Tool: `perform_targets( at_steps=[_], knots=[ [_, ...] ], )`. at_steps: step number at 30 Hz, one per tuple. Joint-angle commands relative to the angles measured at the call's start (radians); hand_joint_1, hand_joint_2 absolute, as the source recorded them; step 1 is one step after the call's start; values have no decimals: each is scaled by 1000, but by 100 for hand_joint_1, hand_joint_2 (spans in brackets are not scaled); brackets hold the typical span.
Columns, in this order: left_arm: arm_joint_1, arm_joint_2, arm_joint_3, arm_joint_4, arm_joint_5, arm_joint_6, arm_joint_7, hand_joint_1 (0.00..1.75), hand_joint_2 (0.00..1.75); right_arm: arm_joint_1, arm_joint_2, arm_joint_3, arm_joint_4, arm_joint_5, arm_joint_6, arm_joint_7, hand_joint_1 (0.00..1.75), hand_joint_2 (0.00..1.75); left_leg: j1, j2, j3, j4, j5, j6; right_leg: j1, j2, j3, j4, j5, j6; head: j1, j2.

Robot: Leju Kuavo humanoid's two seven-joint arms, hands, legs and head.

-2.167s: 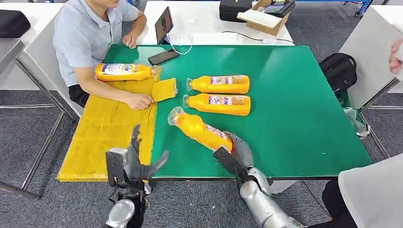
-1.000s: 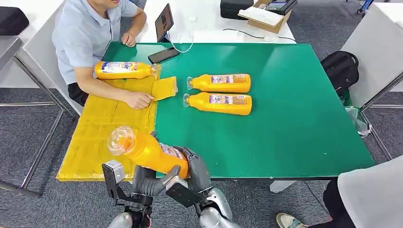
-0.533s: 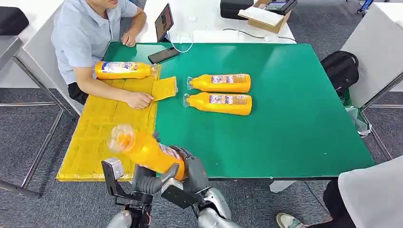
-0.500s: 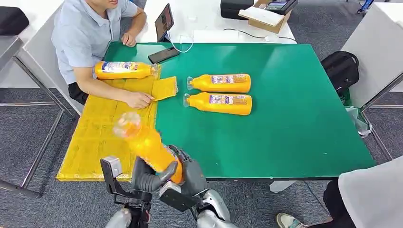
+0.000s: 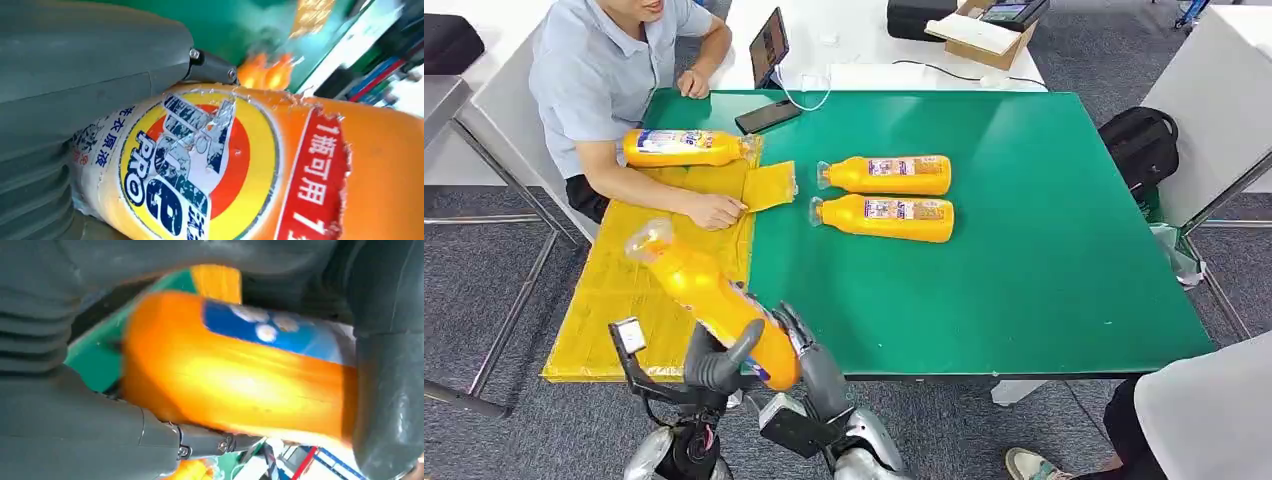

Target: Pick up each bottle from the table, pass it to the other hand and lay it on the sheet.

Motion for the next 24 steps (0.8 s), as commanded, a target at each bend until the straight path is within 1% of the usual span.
perform_targets(
  at_steps=[1, 2, 3, 4, 5, 6, 7, 8, 9, 10, 11, 13, 14, 15, 17, 19, 21, 22, 23, 24],
  knots=[
    [-48, 31, 200, 90, -642, 506, -195, 175, 175, 165, -128, -53, -250, 60, -176, -3, 0, 0, 1, -3, 2, -1, 0, -1, 1, -3, 3, -2, -1, -2, 0, 0],
    [-42, 11, 276, 100, -817, 524, -221, 175, 175, 196, -145, -73, -296, 82, -190, 15, 0, 0, 1, -3, 3, -1, 0, -2, 2, -4, 5, -2, -1, -2, 0, 0],
    [-38, 20, 290, 92, -840, 510, -203, 175, 175, 211, -160, -78, -320, 106, -198, 24, 0, 0, 1, -2, 2, -2, 0, -1, 1, -3, 3, -2, -1, -2, 0, 0],
    [-38, 30, 296, 86, -865, 474, -173, 175, 175, 226, -168, -89, -337, 114, -198, 32, 0, 0, 1, -2, 2, -1, 0, -1, 1, -2, 3, -2, -1, -1, 0, 0],
    [-47, 47, 291, 95, -964, 487, -155, 175, 175, 237, -175, -94, -352, 120, -193, 31, 0, 0, 2, -2, 4, -2, -1, -2, 2, -3, 4, -2, -1, -3, 0, 0],
    [-63, 64, 280, 120, -1086, 501, -110, 175, 175, 242, -175, -101, -355, 122, -181, 30, 0, 0, 1, -3, 2, -1, 0, -1, 1, -3, 3, -1, -1, -2, 0, 0],
    [-84, 75, 274, 152, -1181, 511, -82, 175, 175, 244, -170, -106, -356, 115, -169, 30, 0, 0, 2, -5, 4, -1, -1, -2, 2, -6, 6, -2, -2, -3, 0, 0],
    [-110, 78, 274, 191, -1245, 509, -60, 175, 175, 236, -160, -106, -347, 107, -147, 25, 0, 0, 1, -6, 2, -1, 0, -1, 1, -7, 4, -1, -2, -2, 0, 0],
    [-150, 95, 260, 261, -1324, 465, 0, 175, 175, 227, -152, -101, -338, 90, -116, 17, 0, 0, 1, -6, 3, -1, 0, -2, 2, -7, 5, -1, -2, -3, 0, 0],
    [-201, 104, 249, 342, -1372, 443, 28, 175, 175, 218, -140, -98, -327, 86, -105, 12, 0, 0, 2, -4, 3, -1, 0, -2, 2, -6, 4, -2, -1, -3, 0, 0],
    [-233, 101, 253, 393, -1374, 444, 21, 175, 175, 213, -133, -95, -320, 88, -104, 13, 0, 0, 1, -4, 2, -1, 1, -2, 1, -6, 2, -1, -1, -3, 0, 0],
    [-343, 134, 207, 592, -1567, 427, 130, 175, 175, 200, -119, -78, -312, 71, -55, 2, 0, 0, 0, -5, 1, -2, 2, -1, 1, -7, 2, -1, -1, -2, 0, 0],
    [-361, 136, 212, 616, -1570, 421, 131, 175, 175, 197, -111, -75, -312, 72, -54, 1, 0, 0, 2, -7, 2, -2, 2, -3, 2, -9, 3, -1, 0, -4, 0, 0],
    [-412, 156, 171, 712, -1654, 381, 171, 175, 175, 193, -110, -69, -309, 71, -43, 2, 0, 0, 2, -8, 1, -1, 3, -2, 2, -9, 3, -1, 0, -3, 0, 0],
    [-469, 175, 148, 799, -1710, 299, 217, 175, 175, 190, -106, -61, -308, 67, -18, 3, 0, 0, 1, -6, 1, -1, 3, -2, 1, -7, 2, -1, 0, -2, 0, 0],
    [-546, 187, 110, 929, -1778, 171, 276, 175, 175, 189, -105, -54, -306, 65, 10, 4, 0, 0, 2, -4, 2, -1, 4, -2, 2, -6, 3, -1, 1, -3, 0, 0],
    [-571, 193, 104, 963, -1800, 150, 288, 173, 175, 191, -104, -53, -301, 65, 13, 3, 0, 0, 2, -5, 2, 0, 4, -2, 2, -7, 3, 0, 0, -3, 0, 0],
    [-590, 195, 93, 994, -1823, 104, 304, 175, 175, 194, -105, -50, -298, 59, 26, 6, 0, 0, 1, -3, 3, -1, 4, -2, 1, -5, 4, 0, 0, -3, 0, 0],
    [-593, 195, 95, 996, -1822, 98, 303, 175, 175, 195, -105, -50, -297, 57, 27, 7, 0, 0, 2, -3, 4, -1, 3, -3, 2, -5, 5, 1, 0, -3, 0, 0],
    [-595, 195, 99, 998, -1818, 91, 301, 105, 175, 197, -105, -49, -296, 57, 29, 7, 0, 0, 2, -3, 5, -1, 3, -3, 2, -4, 7, 1, 0, -3, 0, 0]
  ],
)
